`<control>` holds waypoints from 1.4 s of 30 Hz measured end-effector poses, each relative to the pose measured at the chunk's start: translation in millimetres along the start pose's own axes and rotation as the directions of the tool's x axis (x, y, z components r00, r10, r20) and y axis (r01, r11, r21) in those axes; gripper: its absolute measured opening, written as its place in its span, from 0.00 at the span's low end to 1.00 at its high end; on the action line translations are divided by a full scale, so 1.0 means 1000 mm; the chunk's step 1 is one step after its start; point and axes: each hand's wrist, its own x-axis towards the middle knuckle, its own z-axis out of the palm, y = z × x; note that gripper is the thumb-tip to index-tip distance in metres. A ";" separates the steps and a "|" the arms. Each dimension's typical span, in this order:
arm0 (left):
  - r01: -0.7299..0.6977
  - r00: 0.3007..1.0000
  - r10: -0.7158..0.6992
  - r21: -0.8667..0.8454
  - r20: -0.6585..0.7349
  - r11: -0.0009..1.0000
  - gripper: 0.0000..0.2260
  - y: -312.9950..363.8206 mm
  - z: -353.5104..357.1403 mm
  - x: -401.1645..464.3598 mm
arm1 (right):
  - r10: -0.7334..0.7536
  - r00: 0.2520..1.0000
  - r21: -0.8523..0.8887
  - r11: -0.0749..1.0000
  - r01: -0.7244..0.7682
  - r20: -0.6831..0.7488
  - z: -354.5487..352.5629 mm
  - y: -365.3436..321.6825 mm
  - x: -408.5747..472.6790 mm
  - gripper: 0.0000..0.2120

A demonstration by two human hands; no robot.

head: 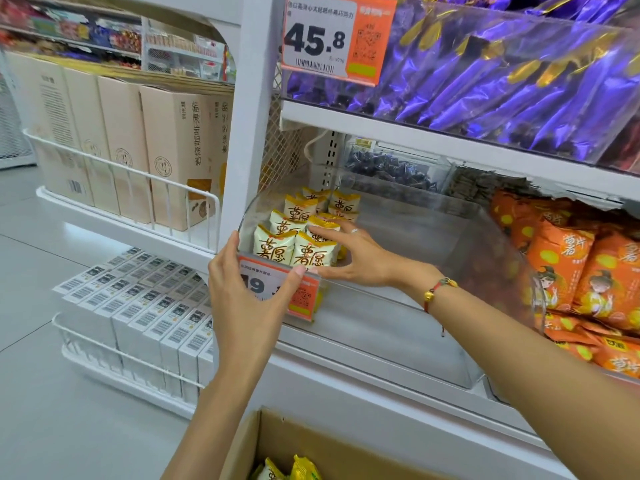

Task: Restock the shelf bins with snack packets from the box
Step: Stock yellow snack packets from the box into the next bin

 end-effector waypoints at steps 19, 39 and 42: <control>-0.008 1.000 0.008 0.005 -0.021 1.000 0.45 -0.007 0.000 0.002 | 0.107 0.985 0.290 0.955 -0.063 -0.137 -0.011 0.011 0.006 0.36; 0.007 1.000 -0.007 0.004 -0.017 1.000 0.44 -0.005 0.003 0.000 | 0.205 0.976 0.232 0.955 -0.184 -0.069 -0.007 0.010 0.021 0.35; 0.000 1.000 -0.001 0.045 0.014 0.999 0.44 0.003 -0.003 -0.001 | 0.109 0.969 0.192 0.979 -0.066 -0.222 -0.016 0.001 -0.006 0.31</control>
